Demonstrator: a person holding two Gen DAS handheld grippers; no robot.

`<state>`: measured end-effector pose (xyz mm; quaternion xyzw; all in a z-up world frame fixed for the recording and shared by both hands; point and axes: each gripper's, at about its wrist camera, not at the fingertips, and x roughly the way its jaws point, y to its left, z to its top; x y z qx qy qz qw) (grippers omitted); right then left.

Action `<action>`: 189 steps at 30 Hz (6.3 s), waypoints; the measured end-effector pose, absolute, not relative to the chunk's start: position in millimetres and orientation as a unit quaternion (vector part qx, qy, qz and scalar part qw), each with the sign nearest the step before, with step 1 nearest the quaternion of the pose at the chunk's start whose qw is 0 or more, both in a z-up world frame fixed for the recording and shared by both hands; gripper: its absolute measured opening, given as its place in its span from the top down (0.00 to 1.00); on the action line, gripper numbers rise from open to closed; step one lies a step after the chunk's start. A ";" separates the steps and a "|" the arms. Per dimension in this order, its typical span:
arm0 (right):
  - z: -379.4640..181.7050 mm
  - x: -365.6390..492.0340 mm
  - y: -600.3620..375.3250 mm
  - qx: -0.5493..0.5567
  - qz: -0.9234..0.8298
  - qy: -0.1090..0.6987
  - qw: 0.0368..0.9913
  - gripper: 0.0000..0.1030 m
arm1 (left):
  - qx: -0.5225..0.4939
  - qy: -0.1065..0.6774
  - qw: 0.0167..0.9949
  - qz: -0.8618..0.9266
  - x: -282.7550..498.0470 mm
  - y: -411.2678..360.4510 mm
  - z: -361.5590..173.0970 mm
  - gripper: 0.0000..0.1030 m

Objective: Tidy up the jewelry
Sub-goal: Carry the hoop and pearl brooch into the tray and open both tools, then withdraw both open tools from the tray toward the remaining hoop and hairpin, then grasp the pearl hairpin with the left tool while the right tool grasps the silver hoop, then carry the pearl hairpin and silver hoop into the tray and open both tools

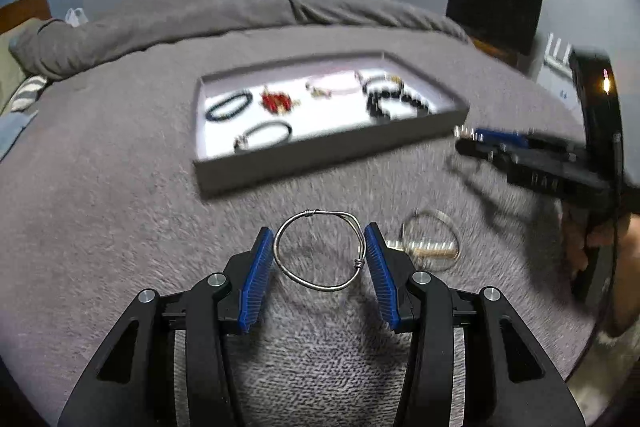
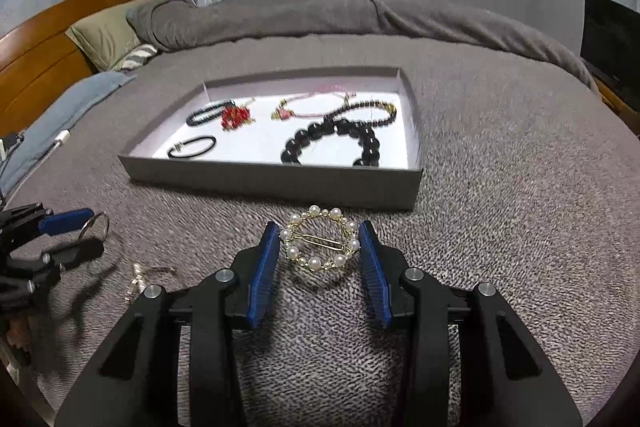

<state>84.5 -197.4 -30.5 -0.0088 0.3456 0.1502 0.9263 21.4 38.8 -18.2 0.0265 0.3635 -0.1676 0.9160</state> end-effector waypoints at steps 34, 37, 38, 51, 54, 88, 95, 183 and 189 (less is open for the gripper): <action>-35.5 187.5 -108.1 -0.065 0.257 0.365 0.892 0.60 | -0.047 0.398 0.911 -0.101 196.8 69.9 -27.2 0.53; -38.4 183.6 -105.0 -0.079 0.247 0.366 0.894 0.60 | -0.020 0.393 0.915 -0.092 192.9 59.0 -29.4 0.53; -39.3 183.7 -103.4 -0.081 0.245 0.367 0.894 0.60 | -0.011 0.392 0.916 -0.087 192.6 55.4 -30.9 0.53; -50.9 194.6 -104.3 -0.077 0.228 0.393 0.887 0.60 | 0.002 0.400 0.914 -0.072 202.7 48.7 -49.3 0.53; -51.4 195.4 -104.4 -0.078 0.227 0.392 0.888 0.60 | -0.001 0.399 0.914 -0.074 203.8 48.1 -49.2 0.53; -9.1 150.7 -135.2 -0.059 0.188 0.302 0.933 0.11 | -0.066 0.323 0.944 -0.036 155.5 77.1 -6.6 0.22; -6.1 115.3 -149.9 -0.063 0.168 0.296 0.938 0.06 | -0.043 0.319 0.946 -0.031 122.9 69.8 -0.9 0.13; -20.3 46.8 -207.2 -0.011 0.180 0.354 0.917 0.52 | 0.059 0.343 0.921 -0.176 17.6 -2.4 -23.8 0.31; -12.6 74.3 -196.2 -0.024 0.181 0.336 0.924 0.52 | 0.047 0.317 0.937 -0.140 45.2 21.4 5.4 0.32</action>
